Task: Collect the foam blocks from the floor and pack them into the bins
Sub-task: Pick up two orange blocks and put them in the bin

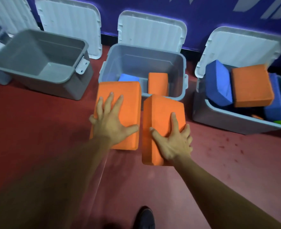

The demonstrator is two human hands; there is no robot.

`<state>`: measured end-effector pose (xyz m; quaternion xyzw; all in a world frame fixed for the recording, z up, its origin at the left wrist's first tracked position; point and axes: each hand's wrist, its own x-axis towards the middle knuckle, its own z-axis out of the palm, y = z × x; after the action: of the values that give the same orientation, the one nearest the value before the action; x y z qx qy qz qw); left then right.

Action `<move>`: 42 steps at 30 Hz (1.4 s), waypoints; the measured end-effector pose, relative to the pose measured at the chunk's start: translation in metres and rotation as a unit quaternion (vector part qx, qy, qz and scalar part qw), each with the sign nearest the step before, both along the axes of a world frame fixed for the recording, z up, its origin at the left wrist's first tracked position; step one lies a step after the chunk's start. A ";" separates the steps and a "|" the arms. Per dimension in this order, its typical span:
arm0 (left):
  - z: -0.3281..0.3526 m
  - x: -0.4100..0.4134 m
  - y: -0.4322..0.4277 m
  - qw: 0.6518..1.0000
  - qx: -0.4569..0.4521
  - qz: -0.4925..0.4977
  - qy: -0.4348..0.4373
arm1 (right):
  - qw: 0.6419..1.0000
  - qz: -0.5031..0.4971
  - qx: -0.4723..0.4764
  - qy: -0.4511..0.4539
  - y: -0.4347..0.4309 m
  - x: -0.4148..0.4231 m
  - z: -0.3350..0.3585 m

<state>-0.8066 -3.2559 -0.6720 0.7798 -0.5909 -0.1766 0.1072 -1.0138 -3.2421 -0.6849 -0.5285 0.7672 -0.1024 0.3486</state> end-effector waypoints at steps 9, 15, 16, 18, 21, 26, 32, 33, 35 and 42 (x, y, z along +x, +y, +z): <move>0.002 -0.011 -0.165 1.000 -0.005 -0.007 -0.019 | 0.998 -0.033 -0.022 -0.041 -0.165 -0.025 0.000; -0.032 0.013 -0.276 0.998 0.007 0.003 -0.068 | 0.997 -0.060 -0.031 -0.038 -0.277 0.011 -0.027; -0.040 0.018 -0.292 0.998 0.014 0.004 -0.069 | 0.997 -0.062 -0.029 -0.036 -0.295 0.018 -0.033; -0.054 0.028 -0.320 0.997 0.023 0.003 -0.076 | 0.998 -0.053 -0.018 -0.030 -0.328 0.028 -0.044; -0.070 0.036 -0.351 0.995 0.047 -0.009 -0.084 | 0.999 -0.033 0.001 -0.017 -0.363 0.033 -0.058; -0.082 0.031 -0.387 0.996 0.075 -0.005 -0.049 | 0.998 -0.052 0.007 -0.026 -0.396 0.024 -0.071; -0.109 -0.012 -0.408 0.996 0.089 -0.026 -0.019 | 0.996 -0.085 -0.041 -0.007 -0.408 -0.002 -0.070; -0.114 -0.020 -0.410 0.997 0.081 -0.018 -0.003 | 0.996 -0.077 -0.041 -0.003 -0.410 -0.008 -0.070; -0.122 -0.030 -0.414 0.997 0.073 0.006 0.013 | 0.998 -0.053 -0.026 0.006 -0.412 -0.017 -0.072; -0.134 -0.037 -0.399 1.000 -0.001 0.024 -0.007 | 0.999 -0.018 0.023 0.027 -0.412 -0.019 -0.086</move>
<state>-0.8437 -3.6548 -0.8059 0.7949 -0.5730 -0.1678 0.1082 -1.0327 -3.6538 -0.7708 -0.5089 0.7882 -0.0768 0.3374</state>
